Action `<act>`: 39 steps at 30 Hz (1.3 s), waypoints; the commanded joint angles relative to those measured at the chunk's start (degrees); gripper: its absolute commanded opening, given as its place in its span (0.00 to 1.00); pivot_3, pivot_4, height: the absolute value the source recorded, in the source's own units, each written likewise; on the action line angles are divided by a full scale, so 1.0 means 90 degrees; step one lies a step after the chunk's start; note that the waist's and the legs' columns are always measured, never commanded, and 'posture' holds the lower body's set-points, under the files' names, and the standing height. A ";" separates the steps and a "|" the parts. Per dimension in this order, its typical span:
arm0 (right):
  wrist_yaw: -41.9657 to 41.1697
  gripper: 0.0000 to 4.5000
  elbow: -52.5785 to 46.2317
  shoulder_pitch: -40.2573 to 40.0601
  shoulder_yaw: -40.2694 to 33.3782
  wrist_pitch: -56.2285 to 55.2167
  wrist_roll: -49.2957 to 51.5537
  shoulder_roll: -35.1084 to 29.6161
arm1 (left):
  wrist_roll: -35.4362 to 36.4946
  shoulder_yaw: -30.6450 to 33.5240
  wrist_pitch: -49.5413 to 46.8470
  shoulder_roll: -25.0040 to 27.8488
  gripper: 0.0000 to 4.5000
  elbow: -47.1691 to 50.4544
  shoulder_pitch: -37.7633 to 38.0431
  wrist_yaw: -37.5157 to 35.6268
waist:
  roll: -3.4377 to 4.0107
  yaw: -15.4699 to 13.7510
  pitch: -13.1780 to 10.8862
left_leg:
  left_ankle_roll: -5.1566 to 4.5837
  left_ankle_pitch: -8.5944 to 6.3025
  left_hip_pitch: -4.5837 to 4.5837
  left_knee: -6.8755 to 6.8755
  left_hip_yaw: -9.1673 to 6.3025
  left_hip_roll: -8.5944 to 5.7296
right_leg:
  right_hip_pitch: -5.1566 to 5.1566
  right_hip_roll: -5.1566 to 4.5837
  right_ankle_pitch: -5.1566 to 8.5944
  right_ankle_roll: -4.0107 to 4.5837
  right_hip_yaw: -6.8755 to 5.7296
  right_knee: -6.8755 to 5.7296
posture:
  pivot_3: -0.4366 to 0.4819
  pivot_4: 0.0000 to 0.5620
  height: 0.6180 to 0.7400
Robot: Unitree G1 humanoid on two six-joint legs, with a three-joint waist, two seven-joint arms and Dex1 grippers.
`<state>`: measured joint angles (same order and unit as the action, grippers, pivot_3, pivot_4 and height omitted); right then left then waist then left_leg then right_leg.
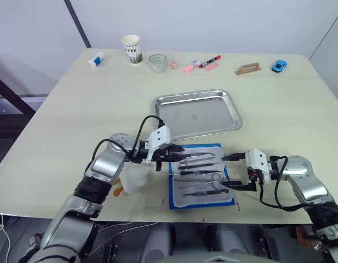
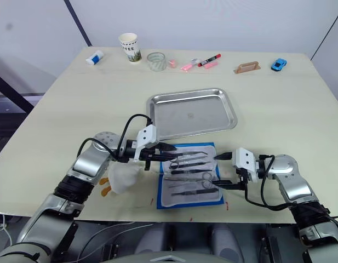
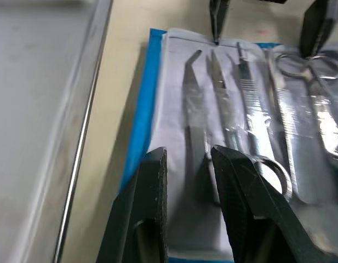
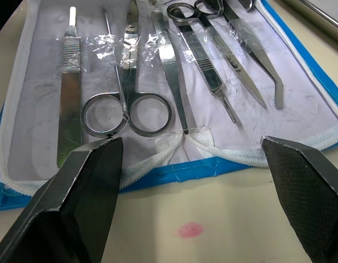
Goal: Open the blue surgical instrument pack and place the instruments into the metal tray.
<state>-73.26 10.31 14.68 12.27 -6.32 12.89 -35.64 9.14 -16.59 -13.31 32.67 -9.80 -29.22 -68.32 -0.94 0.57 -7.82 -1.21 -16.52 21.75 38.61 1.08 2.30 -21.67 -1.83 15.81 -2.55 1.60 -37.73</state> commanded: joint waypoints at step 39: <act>-0.0172 0.98 0.0117 0.0033 0.0441 0.0182 -0.0361 0.0280 | -0.0586 -0.0323 -0.0489 0.0033 0.01 0.0259 -0.0313 -0.0126 | 0.0000 0.0035 0.0000 | 0.0000 0.0000 -0.0005 -0.0002 -0.0001 0.0005 | 0.0000 0.0007 0.0002 0.0003 0.0002 -0.0005 | 0.48 0.27 1.00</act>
<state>-74.19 10.17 15.52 12.47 -4.61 12.05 -34.02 4.58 -18.97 -17.17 32.35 -8.32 -31.41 -69.12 -0.94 0.88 -7.82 -1.21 -16.52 21.70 38.59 1.07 2.35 -21.67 -1.76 15.84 -2.52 1.62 -37.78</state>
